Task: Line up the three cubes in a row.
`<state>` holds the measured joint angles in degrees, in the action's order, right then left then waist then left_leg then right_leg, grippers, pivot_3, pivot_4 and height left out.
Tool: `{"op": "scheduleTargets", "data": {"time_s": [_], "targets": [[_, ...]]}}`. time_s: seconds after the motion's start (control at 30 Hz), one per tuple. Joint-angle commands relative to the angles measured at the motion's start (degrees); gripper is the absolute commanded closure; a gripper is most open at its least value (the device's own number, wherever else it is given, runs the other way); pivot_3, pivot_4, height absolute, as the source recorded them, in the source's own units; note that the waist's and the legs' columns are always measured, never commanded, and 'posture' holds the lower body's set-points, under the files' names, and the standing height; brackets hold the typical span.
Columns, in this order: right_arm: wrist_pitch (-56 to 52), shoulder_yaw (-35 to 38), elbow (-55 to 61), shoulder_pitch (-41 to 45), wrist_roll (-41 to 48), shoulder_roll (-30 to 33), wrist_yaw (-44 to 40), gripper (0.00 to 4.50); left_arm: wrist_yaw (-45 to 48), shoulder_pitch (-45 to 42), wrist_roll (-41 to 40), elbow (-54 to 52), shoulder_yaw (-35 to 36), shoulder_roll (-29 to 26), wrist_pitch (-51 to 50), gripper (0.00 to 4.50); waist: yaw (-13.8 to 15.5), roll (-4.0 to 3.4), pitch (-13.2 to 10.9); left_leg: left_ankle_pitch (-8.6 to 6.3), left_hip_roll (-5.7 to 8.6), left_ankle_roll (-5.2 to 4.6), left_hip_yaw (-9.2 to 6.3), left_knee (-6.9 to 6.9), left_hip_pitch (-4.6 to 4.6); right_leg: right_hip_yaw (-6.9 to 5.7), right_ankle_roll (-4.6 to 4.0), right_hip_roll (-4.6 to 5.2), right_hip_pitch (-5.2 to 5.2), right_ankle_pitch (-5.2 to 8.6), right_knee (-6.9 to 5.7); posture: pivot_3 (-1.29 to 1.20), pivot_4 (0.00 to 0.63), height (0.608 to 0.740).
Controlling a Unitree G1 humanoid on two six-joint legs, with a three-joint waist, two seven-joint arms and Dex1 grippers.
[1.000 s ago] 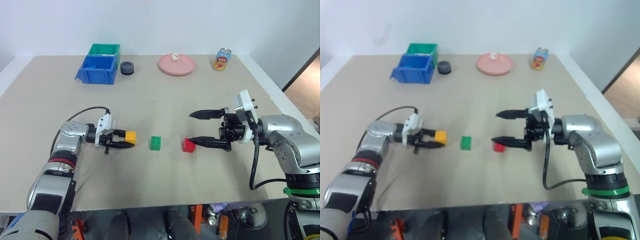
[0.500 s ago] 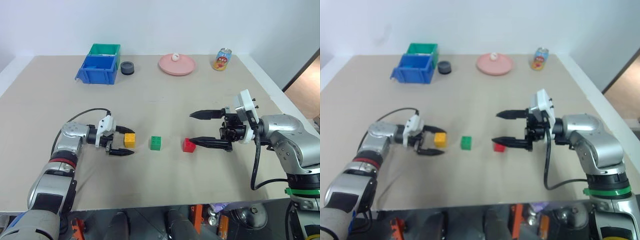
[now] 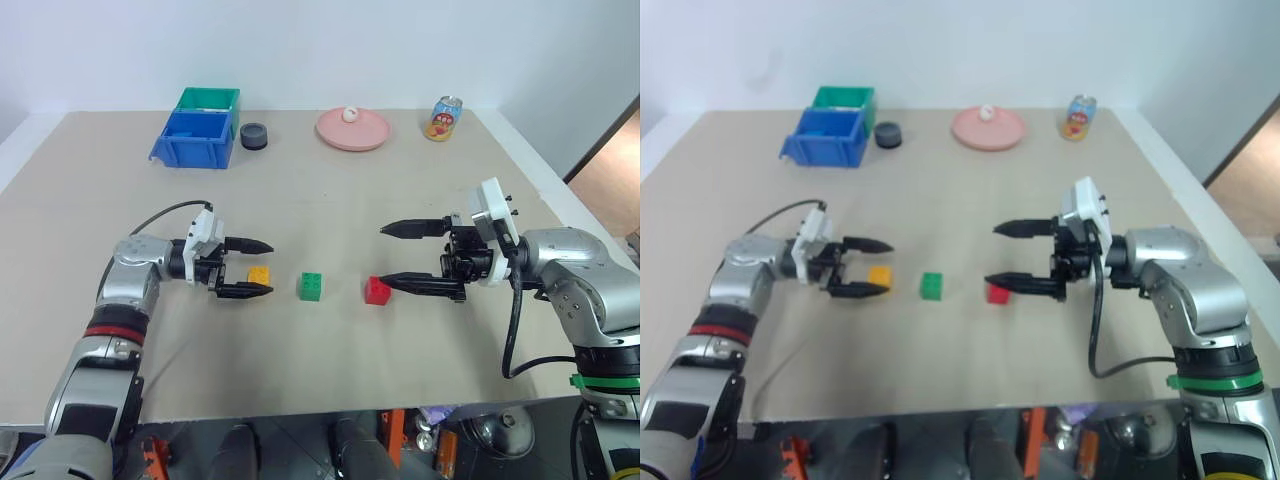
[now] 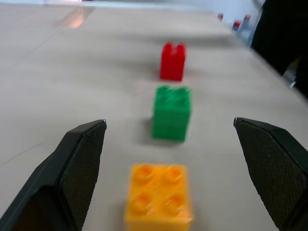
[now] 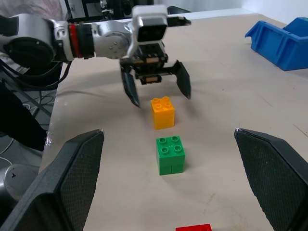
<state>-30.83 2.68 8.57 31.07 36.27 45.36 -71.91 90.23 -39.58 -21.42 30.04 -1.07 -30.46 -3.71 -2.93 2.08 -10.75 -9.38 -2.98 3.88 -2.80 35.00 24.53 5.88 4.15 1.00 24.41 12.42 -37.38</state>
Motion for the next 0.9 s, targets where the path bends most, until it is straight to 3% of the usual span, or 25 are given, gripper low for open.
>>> {"op": "scheduleTargets", "data": {"time_s": [0.03,0.17,0.33,0.5,0.7,0.9], "targets": [[0.8,1.5,0.0,1.7,0.8,0.4,-0.8,0.0,-2.9,1.6,-6.2,-13.3,3.5,-3.6,-11.4,0.1,0.0,0.0,0.0,0.0,-0.01,0.0,-0.01,0.01,-0.01,-0.01,-0.01,-0.01,-0.01,0.0,-0.01,0.0,0.15,0.736],[1.2,1.2,-1.0,2.4,0.4,0.1,-1.1,0.0,-9.0,3.4,-11.7,-21.9,6.0,-5.3,-22.8,0.1,0.0,-0.01,0.0,0.01,-0.01,-0.01,-0.02,0.08,-0.06,-0.02,-0.07,-0.01,-0.06,0.03,-0.04,0.0,0.15,0.736],[5.8,0.2,-3.6,3.6,-3.8,-3.6,3.1,0.0,-36.0,4.4,-12.2,-23.2,19.5,-1.0,-24.2,0.1,-0.1,0.0,0.0,0.01,-0.02,-0.01,-0.03,0.28,-0.08,-0.03,-0.18,-0.01,-0.14,0.06,-0.05,0.0,0.15,0.736],[10.3,2.9,-9.6,4.5,-10.3,-8.1,15.4,0.0,-56.0,13.6,-9.3,-30.5,25.3,2.1,-28.3,0.1,-0.6,0.0,0.0,0.01,-0.02,-0.01,0.03,0.34,-0.15,0.03,0.02,0.0,-0.22,-0.14,-0.04,0.0,0.15,0.736],[11.3,9.0,-12.6,1.2,-12.1,-11.4,28.3,0.0,-66.1,27.1,-11.7,-44.0,29.0,6.2,-29.9,0.1,0.0,0.03,0.0,0.0,-0.01,0.0,0.0,0.32,-0.01,0.03,0.04,0.0,-0.15,-0.13,-0.02,0.0,0.15,0.736],[8.3,15.2,-11.8,-1.8,-10.0,-17.8,41.2,0.0,-73.1,30.8,-10.9,-49.0,29.4,10.9,-27.4,0.1,0.2,0.06,0.0,0.04,0.03,-0.02,0.11,0.46,-0.12,0.14,-0.16,0.02,-0.28,-0.12,-0.01,0.0,0.15,0.736]]}}
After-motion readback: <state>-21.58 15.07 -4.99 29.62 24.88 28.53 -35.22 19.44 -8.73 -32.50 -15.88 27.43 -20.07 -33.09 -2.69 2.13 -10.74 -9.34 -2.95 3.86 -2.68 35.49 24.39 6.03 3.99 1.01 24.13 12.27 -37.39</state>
